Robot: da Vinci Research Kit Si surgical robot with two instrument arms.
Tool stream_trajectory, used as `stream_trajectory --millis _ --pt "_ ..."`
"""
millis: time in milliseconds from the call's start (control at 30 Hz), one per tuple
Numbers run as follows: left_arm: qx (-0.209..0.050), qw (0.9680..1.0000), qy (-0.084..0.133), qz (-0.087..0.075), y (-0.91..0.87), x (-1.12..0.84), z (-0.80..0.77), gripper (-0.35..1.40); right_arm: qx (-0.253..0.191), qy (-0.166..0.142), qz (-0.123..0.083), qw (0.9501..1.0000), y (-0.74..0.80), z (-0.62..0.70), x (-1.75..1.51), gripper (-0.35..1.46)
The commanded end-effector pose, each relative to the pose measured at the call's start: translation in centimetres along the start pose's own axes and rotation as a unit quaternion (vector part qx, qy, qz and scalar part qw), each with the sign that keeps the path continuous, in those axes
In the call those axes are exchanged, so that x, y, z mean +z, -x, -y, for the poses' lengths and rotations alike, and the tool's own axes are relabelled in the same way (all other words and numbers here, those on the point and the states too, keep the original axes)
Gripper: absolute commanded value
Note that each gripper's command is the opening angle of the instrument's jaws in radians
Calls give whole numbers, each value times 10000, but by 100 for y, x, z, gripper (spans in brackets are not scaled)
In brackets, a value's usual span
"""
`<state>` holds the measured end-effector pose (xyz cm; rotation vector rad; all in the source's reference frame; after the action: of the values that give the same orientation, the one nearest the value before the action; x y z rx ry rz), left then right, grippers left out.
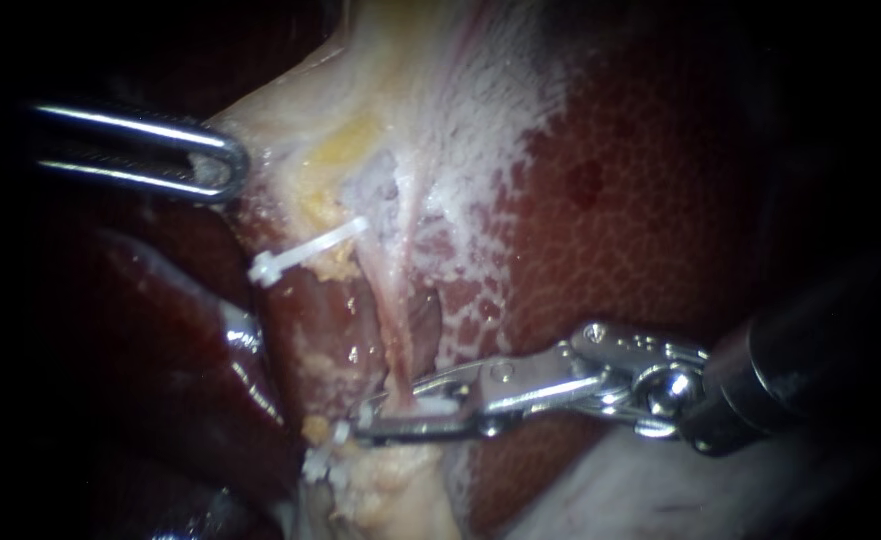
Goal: Going back first clip right tube
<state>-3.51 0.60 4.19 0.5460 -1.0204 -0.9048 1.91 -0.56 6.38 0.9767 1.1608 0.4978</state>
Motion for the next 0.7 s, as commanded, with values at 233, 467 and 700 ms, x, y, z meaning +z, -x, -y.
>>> stream_trajectory --millis 233,467,700 --pt "2 10000 -1 1 0 0 -1 -35 28 -2 -1 10000 0 0 0 -35" --pt "2 10000 -1 1 0 0 -1 -35 27 5 -4 10000 0 -1 3 4" --pt "3 10000 -2 0 0 0 -2 -35 -321 27 18 9995 -3 -3 8 40"
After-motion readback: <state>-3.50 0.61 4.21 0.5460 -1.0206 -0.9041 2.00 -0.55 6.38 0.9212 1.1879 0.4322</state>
